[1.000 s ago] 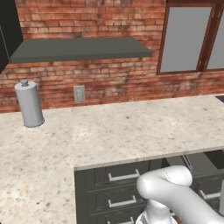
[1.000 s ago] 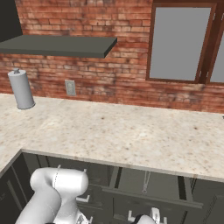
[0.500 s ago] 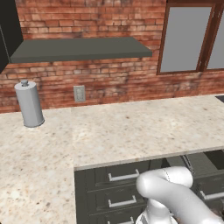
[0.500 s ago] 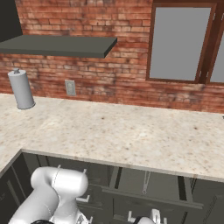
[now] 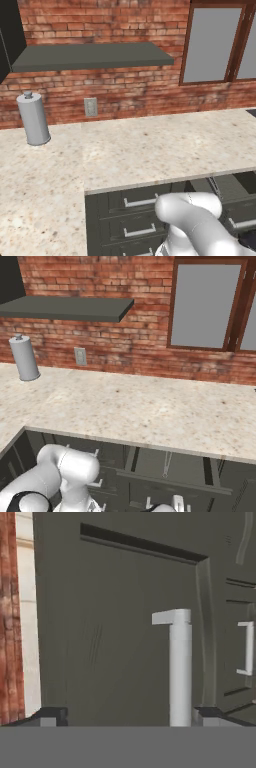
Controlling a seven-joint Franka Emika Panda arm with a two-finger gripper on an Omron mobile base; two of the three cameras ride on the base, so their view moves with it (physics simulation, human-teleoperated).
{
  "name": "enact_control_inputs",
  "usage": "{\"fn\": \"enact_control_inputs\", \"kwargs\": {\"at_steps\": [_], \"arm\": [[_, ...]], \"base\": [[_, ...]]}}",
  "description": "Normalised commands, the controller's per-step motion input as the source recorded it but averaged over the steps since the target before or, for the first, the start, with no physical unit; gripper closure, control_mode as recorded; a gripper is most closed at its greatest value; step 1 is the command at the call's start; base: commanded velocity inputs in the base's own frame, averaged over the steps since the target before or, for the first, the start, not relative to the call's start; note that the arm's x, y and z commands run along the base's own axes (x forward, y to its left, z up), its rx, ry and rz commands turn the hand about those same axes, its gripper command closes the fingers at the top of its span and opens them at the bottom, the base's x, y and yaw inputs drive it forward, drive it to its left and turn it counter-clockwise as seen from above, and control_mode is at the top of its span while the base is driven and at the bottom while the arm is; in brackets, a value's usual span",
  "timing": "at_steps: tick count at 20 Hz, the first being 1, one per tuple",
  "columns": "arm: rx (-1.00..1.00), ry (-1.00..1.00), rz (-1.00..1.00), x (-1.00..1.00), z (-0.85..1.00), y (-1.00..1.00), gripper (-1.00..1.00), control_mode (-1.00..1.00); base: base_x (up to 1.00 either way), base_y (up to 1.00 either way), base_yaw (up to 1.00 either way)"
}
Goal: Take the tongs from the drawer on the right and place them on the dining counter next to the tray containing the kebab skewer.
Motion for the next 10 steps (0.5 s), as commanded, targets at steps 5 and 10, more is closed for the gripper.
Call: {"fn": "enact_control_inputs", "kwargs": {"at_steps": [5, 10], "arm": [[-0.07, 0.09, 0.00, -0.16, 0.76, 0.00, -1.00, -1.00], [-0.06, 0.11, 0.03, 0.02, 0.55, 0.00, -1.00, -1.00]], "base": [[0.00, 0.00, 0.00], [0.00, 0.00, 0.00]]}}
